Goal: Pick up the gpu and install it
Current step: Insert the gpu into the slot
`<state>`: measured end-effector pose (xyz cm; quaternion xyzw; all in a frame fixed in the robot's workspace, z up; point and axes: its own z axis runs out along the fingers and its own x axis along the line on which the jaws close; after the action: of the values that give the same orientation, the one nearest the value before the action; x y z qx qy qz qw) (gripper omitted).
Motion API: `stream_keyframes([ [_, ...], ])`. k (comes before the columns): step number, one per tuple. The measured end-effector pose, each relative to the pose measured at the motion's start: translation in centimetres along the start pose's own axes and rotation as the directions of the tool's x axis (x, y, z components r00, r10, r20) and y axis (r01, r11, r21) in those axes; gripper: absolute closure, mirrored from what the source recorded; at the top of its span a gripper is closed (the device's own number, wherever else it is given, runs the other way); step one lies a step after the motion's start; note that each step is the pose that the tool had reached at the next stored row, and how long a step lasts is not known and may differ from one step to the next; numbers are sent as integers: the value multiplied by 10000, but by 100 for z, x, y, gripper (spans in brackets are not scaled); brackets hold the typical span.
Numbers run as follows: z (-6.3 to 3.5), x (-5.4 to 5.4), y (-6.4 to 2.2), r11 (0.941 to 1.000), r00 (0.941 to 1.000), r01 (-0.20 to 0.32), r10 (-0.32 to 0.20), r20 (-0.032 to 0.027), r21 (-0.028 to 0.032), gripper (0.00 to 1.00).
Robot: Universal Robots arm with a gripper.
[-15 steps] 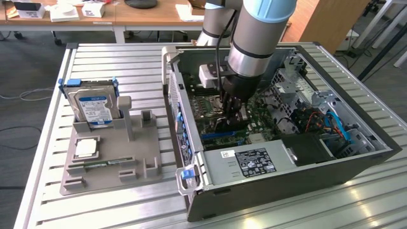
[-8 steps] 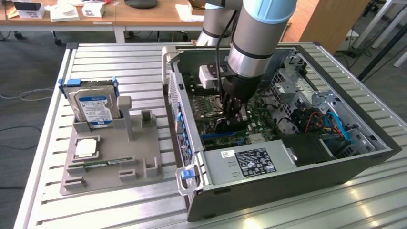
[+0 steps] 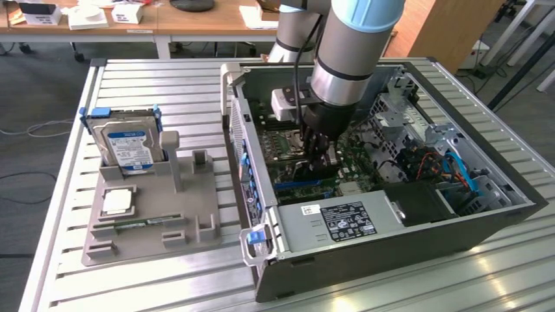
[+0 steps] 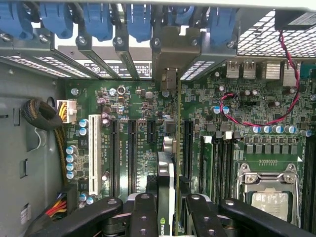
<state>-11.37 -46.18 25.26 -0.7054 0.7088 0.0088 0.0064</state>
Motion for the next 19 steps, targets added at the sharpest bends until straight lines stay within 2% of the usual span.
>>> stream_keyframes([
  [19,14,1,0,10000,10000,-3,3,-4,2,73],
])
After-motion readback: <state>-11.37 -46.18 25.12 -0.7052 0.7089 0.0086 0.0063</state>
